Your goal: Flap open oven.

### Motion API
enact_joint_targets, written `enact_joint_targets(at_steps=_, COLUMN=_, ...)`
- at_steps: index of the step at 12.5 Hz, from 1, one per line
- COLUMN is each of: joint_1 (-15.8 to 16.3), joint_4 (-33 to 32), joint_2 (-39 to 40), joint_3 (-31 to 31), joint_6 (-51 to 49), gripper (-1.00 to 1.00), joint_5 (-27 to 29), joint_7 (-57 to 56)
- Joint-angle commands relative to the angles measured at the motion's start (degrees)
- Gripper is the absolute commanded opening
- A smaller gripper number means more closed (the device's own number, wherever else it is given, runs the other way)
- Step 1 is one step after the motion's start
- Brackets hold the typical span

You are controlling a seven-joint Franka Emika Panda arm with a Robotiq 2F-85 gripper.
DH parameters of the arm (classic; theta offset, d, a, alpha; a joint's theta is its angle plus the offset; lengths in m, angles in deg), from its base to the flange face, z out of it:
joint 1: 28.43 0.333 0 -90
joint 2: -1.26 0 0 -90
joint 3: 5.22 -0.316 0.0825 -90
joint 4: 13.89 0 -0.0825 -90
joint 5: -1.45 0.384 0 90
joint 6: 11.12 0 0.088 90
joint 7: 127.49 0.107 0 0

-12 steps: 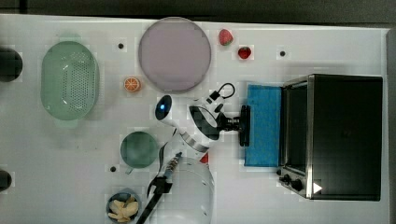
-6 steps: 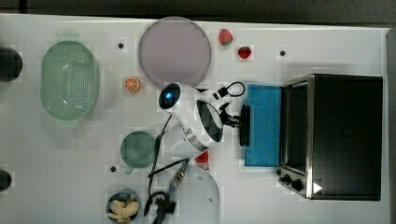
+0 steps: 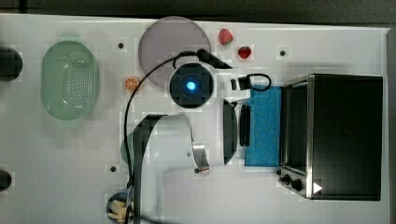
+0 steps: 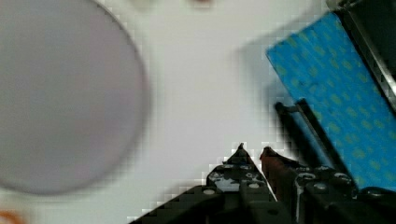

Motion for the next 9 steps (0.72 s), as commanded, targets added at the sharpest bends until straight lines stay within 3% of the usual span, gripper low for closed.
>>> enact_joint_targets(at_steps=1, joint_1=-0.47, joint_4=1.16, joint_2=-4.16, joint_3=3.09, joint_6=-5.81, gripper=-0.65, joint_5=5.93, joint_7=2.43)
enact_joint_targets(at_steps=9, joint_1=-0.39, joint_4=9.88, joint_2=-17.28, joint_3=2.92, joint_6=-34.44, gripper=-0.65, joint_5=7.47, joint_7=7.40)
